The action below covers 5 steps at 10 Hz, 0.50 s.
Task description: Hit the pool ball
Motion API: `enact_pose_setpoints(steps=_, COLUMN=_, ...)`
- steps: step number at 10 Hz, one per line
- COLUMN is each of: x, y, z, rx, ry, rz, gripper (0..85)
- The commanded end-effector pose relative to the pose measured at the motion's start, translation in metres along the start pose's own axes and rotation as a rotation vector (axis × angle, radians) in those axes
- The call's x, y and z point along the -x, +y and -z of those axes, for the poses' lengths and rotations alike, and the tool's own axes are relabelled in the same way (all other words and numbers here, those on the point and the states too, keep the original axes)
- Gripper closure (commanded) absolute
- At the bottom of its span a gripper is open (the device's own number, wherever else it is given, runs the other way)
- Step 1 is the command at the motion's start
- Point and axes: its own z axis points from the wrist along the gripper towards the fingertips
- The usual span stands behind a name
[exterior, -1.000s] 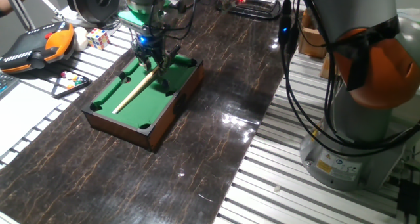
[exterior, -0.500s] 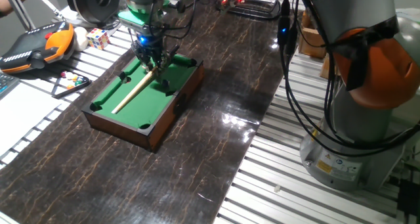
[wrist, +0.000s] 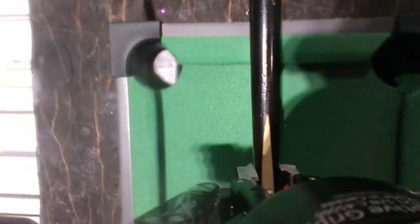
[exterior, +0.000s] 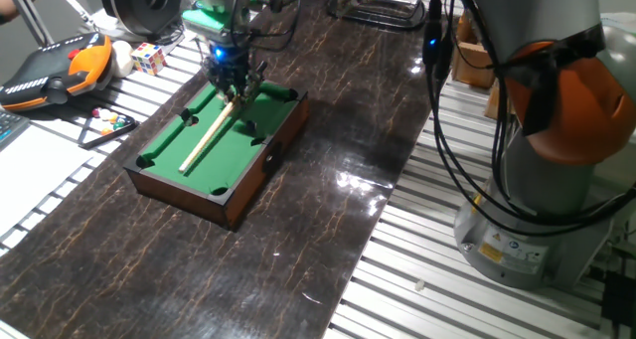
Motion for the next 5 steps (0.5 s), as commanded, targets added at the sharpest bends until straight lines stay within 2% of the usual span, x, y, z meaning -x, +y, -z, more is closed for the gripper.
enact_pose_setpoints(steps=1, x=0.003, y=-0.001, z=0.004, rx=-0.002, ry=-0.004, rz=0.002, gripper=70.0)
enact_pose_setpoints(steps=2, x=0.009, y=0.0, z=0.01, rx=-0.009, ry=-0.023, rz=0.004, gripper=70.0)
enact_pose_setpoints(steps=5, x=0.044, y=0.0, z=0.031, rx=-0.032, ry=-0.044, rz=0.056, gripper=69.3)
